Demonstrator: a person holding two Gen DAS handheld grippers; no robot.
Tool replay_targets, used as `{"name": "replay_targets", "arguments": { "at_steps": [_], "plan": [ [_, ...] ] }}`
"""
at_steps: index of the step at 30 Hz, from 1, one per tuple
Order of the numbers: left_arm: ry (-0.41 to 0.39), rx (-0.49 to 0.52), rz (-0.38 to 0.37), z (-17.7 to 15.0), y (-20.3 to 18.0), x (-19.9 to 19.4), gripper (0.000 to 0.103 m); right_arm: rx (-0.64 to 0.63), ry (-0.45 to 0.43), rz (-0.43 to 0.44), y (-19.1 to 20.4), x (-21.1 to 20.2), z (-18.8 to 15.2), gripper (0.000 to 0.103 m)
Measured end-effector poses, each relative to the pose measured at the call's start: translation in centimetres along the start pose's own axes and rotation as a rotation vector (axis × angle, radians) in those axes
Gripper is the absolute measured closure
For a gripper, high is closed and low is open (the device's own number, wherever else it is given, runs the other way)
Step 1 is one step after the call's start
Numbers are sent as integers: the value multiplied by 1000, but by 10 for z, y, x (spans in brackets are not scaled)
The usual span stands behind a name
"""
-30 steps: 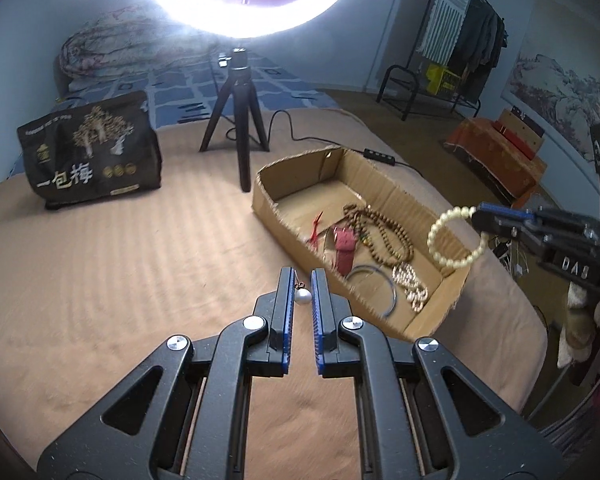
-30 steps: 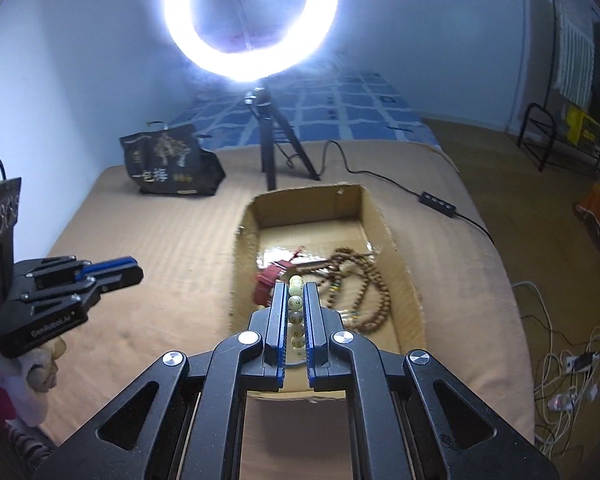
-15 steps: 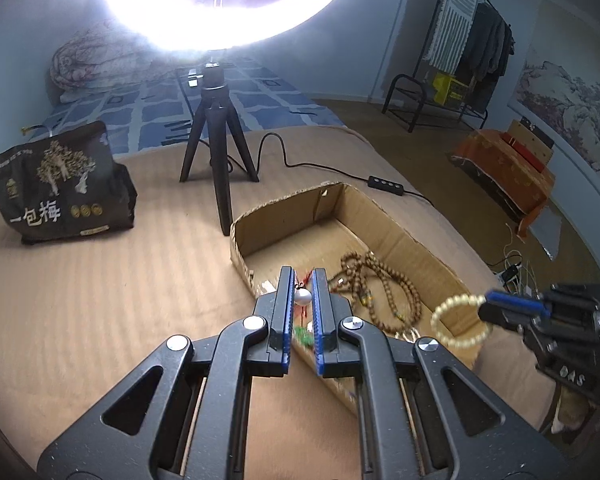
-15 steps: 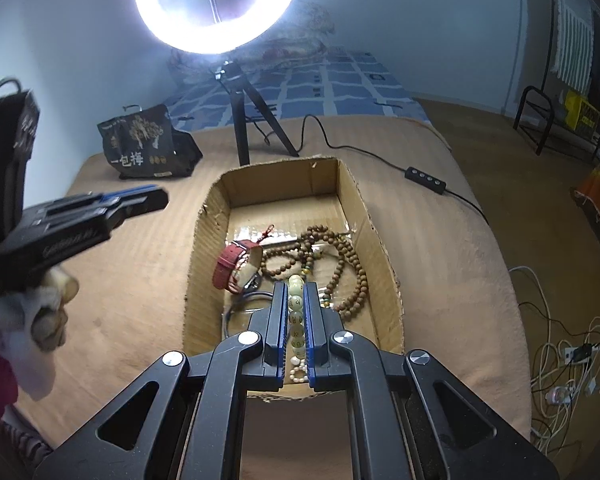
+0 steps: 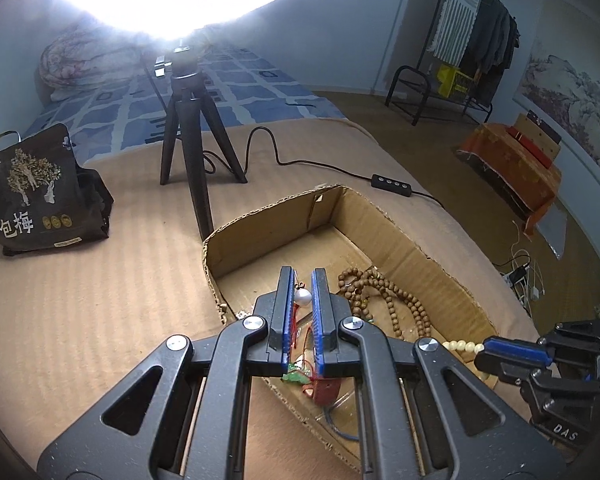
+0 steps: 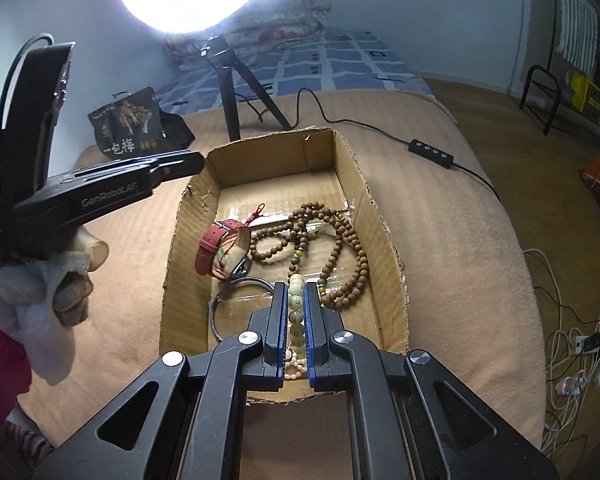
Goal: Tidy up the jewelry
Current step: 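Carry the earring and pale green bracelet into the box and open both tools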
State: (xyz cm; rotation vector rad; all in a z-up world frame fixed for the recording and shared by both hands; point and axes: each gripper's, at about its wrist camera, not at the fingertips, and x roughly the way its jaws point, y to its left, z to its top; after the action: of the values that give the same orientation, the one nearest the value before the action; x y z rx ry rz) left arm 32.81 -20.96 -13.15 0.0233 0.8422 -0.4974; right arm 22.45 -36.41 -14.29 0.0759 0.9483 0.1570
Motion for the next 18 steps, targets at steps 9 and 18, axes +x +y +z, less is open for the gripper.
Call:
{"name": "replay_targets", "arguments": {
  "at_steps": [9,18],
  "plan": [
    [-5,3,40,-1,-2,2,53,2,11,10,0,2,-1,97],
    [-30,-7,75,2,1,-8,25,9,-33,-25,2,-4,1,29]
  ]
}}
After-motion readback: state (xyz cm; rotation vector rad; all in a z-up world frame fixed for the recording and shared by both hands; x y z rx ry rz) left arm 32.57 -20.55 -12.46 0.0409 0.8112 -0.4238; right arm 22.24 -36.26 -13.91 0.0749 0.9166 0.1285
